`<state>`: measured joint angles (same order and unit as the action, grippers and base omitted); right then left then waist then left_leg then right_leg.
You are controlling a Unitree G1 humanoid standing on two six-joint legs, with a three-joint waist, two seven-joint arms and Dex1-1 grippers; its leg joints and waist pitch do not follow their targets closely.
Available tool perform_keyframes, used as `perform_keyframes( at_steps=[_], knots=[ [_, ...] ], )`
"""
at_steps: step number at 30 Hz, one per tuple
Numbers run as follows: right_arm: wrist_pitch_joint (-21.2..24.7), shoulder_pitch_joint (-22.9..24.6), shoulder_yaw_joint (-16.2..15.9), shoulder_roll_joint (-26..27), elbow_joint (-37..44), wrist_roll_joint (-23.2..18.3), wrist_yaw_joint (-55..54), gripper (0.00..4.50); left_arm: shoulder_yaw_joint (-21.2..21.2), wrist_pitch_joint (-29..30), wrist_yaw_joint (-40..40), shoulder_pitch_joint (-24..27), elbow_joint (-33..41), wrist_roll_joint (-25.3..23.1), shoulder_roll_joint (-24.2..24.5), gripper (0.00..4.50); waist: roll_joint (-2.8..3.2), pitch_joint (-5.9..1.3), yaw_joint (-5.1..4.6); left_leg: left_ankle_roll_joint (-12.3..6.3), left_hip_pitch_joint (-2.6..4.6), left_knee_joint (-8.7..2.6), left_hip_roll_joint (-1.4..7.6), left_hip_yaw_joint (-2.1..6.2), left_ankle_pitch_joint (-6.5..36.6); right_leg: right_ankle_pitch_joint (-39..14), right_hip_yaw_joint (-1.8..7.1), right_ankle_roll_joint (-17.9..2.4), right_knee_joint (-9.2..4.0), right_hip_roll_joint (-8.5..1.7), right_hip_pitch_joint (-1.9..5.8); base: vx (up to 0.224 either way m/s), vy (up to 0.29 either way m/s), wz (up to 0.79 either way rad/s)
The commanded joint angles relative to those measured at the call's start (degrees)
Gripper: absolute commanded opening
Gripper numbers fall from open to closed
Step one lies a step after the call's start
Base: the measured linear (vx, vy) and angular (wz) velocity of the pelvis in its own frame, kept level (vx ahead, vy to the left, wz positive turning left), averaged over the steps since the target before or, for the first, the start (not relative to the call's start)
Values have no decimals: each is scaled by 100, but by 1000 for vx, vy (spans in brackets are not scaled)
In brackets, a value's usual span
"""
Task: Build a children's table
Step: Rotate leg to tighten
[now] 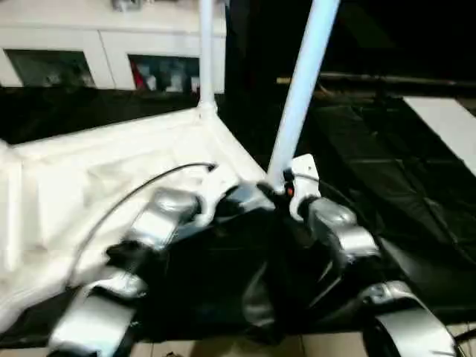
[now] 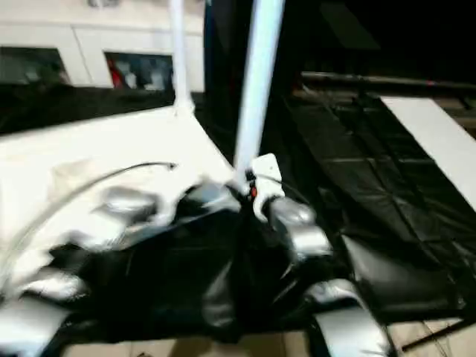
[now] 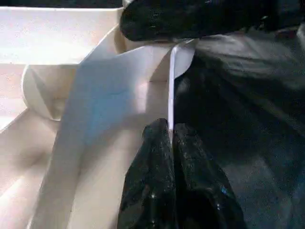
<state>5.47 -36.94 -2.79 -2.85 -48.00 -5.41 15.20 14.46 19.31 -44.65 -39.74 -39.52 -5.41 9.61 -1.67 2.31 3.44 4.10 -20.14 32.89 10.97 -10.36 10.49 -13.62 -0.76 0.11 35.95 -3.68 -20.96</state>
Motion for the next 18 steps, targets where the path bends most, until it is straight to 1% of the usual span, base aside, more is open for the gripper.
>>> perform_keyframes(
  at_steps=[1,3,4,5,6,7,8,10,11,12,13,14,15,16,17,18],
  knots=[
    [19,44,-229,242,-173,97,171,267,117,-17,270,66,-409,-125,-137,0,-19,-241,20,78,26,-410,190,82,1378,-1286,204,-965,-555,-397,73,0,0,0],
    [-52,44,-254,267,-124,89,309,267,145,-43,248,40,-441,-168,-135,0,-9,-243,31,38,22,-410,194,82,1319,-1122,199,-988,-547,-400,79,0,0,0],
    [-151,45,-209,302,-34,-4,562,267,161,-97,226,-5,-524,-242,-117,0,-11,-238,33,12,15,-413,189,77,1329,-1072,195,-1005,-548,-390,79,0,0,0],
    [-169,44,-191,311,-14,-31,615,267,162,-109,225,-15,-546,-257,-113,0,-3,-237,36,17,23,-421,197,81,1378,-1099,192,-1020,-548,-393,76,0,0,0],
    [-213,51,-155,322,40,-101,723,322,184,-137,227,-30,-591,-283,-88,0,-3,-239,36,18,22,-422,200,82,1389,-1103,190,-1027,-546,-395,78,0,0,0],
    [-265,80,-147,283,177,-180,934,322,220,-133,124,-4,-566,-289,-14,0,19,-236,46,17,24,-428,204,87,1431,-1134,192,-1034,-552,-401,71,0,0,0],
    [-298,101,-147,234,292,-240,1106,336,252,-122,32,18,-542,-284,51,0,15,-235,49,11,27,-434,213,89,1497,-1167,189,-1027,-562,-403,70,0,0,0],
    [-283,114,-160,155,415,-314,1336,346,287,-128,-65,40,-522,-283,123,0,16,-233,47,-31,8,-437,206,92,1492,-1127,190,-1032,-558,-402,83,0,0,0],
    [-199,156,-254,-56,630,-340,1728,359,347,-157,-297,108,-434,-273,261,0,8,-233,37,-38,0,-439,209,91,1472,-1122,192,-1040,-559,-403,91,0,0,0],
    [-163,179,-296,-157,727,-348,1928,372,365,-173,-395,133,-402,-264,310,0,-8,-243,33,-62,-22,-439,202,97,1387,-1092,184,-1017,-551,-395,124,0,0,0],
    [-109,230,-393,-330,877,-337,2218,381,349,-143,-555,175,-313,-197,361,0,-42,-257,34,-123,-32,-411,204,86,1196,-861,185,-1047,-529,-400,132,0,0,0],
    [-89,273,-472,-475,987,-313,2459,386,346,-132,-682,200,-252,-157,401,0,-57,-270,32,-204,-60,-387,201,79,978,-520,179,-1097,-494,-394,160,0,0,0],
    [-97,335,-587,-689,1119,-257,2744,391,379,-204,-872,245,-145,-135,492,0,-46,-271,38,-219,-72,-387,207,88,846,-365,178,-1121,-472,-404,172,0,0,0],
    [-99,390,-680,-885,1228,-213,3004,391,400,-239,-1036,286,-42,-109,580,0,-64,-268,39,-305,-81,-364,192,81,721,-132,169,-1157,-458,-379,171,0,0,0],
    [-126,440,-743,-1050,1305,-171,3257,391,434,-300,-1192,316,47,-98,665,0,-60,-289,52,-372,-66,-342,199,79,624,50,165,-1218,-440,-381,172,0,0,0],
    [-151,480,-791,-1180,1364,-143,3466,391,459,-335,-1329,344,128,-81,738,0,-51,-291,59,-406,-62,-333,208,75,557,191,171,-1264,-427,-386,166,53,-14,0]
  ],
)
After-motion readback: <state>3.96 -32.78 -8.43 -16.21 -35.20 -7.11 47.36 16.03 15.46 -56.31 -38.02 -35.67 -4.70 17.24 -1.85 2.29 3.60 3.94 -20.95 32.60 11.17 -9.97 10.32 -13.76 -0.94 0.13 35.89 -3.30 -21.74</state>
